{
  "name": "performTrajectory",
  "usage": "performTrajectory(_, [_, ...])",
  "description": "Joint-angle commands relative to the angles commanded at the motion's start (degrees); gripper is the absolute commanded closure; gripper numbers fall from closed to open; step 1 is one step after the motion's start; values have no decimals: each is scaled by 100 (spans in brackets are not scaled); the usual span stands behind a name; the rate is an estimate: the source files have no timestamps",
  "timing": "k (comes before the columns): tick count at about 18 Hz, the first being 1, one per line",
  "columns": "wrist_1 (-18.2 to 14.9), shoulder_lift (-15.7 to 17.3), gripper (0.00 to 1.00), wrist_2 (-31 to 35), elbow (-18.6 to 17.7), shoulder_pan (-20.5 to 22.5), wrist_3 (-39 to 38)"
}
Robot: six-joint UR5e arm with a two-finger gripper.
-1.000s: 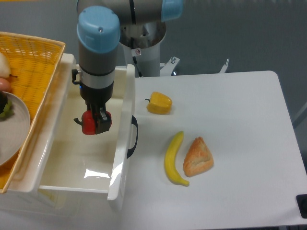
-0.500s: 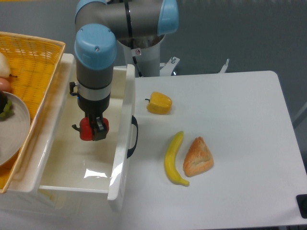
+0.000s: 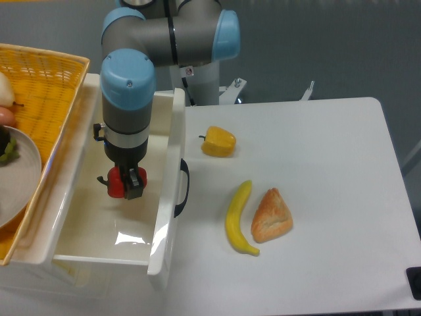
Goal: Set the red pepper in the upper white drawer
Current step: 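Lower the red pepper into the drawer bottom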
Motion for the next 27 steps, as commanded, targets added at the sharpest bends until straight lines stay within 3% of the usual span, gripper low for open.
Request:
performTrajectory(8, [18,-114,62,229,-9,-167,-18])
performTrajectory(12, [18,-114,44,229,-35,-167,0])
performTrajectory(15, [26,-114,20,229,-35,-167,9])
performTrajectory(19, [26,-123,13,229,-35,-167,9])
performTrajectory(25, [201,-71,12,220,-18,-158,-17])
performTrajectory(27, [299,121,12,185,61,-97,-53])
